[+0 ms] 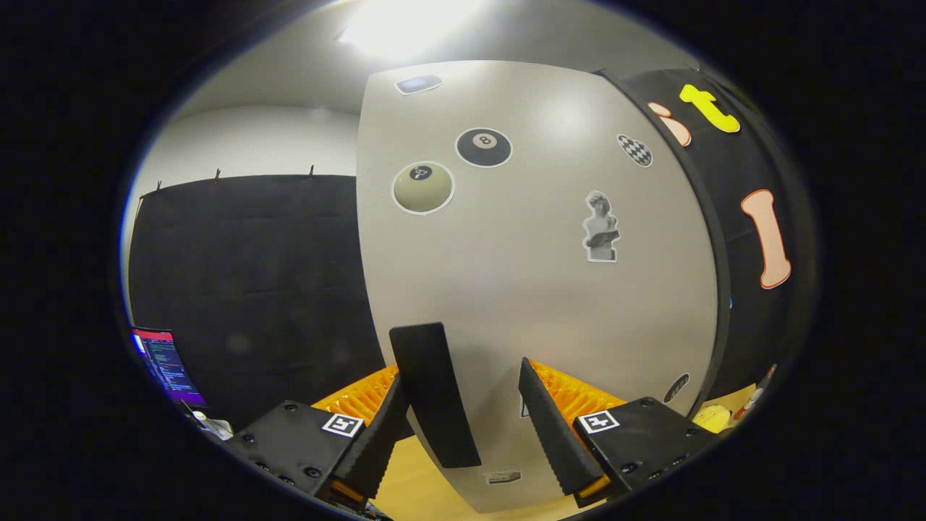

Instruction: Open the shoe cabinet door, grab the shoes and put them into the shoe cabinet, then close the shoe cabinet door.

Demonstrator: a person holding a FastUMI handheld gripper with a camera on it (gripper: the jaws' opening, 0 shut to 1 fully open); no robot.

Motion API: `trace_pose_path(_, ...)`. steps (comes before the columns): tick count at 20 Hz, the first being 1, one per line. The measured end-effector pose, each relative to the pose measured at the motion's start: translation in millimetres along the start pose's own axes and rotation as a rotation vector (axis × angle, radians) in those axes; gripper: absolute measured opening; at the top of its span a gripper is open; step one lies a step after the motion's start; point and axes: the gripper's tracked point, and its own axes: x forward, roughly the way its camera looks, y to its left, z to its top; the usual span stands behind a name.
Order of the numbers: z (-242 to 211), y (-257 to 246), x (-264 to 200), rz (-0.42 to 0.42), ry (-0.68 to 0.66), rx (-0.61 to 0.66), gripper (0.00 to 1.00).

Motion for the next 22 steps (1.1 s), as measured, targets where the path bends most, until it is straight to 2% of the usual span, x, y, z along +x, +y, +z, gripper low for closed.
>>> trace_pose_path(4, -3, 4, 49, -0.069, -0.009, -0.030, 0.94)
trace_pose_path(8, -6, 0, 77, -0.134, -0.012, -0.091, 0.95)
trace_pose_path(12, -11, -1, 83, -0.156, 0.010, -0.111, 0.95)
trace_pose_path(16, -6, -7, 31, -0.193, -0.003, -0.163, 0.95)
trace_pose_path(22, 16, -43, -79, -0.316, -0.048, -0.229, 0.96)
